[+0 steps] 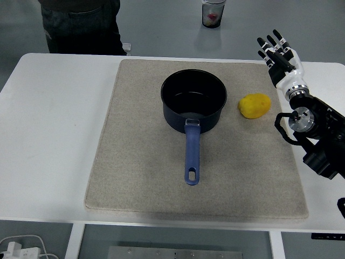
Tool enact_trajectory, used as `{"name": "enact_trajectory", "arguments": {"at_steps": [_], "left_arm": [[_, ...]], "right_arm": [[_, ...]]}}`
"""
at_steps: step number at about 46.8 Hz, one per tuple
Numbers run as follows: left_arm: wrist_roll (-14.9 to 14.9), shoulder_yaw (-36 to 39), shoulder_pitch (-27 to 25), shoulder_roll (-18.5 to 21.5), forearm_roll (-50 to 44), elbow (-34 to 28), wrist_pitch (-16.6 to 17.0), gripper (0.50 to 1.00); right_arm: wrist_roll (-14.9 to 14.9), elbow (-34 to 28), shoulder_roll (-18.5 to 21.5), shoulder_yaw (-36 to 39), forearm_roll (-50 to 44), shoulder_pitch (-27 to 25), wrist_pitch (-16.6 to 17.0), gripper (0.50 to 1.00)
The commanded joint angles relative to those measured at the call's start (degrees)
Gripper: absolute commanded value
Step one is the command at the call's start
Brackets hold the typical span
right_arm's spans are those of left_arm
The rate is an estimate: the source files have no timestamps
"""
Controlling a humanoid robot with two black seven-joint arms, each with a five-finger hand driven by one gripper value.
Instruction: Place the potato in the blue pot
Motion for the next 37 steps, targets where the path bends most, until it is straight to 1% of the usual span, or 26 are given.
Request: {"name": "enact_trajectory", "arguments": {"at_steps": [1, 37], "left_arm": [[0.01, 0.04, 0.0, 0.0, 0.03, -0.05, -0.17, 0.996], [0.01, 0.04, 0.0, 0.0, 0.03, -0.05, -0.17, 0.996]], "right_arm": [[0.0, -0.01, 0.0, 0.0, -0.01, -0.4, 0.01, 0.93], [0.0, 0.17, -0.09, -0.26, -0.36, -0.58, 0.27, 0.93]]}}
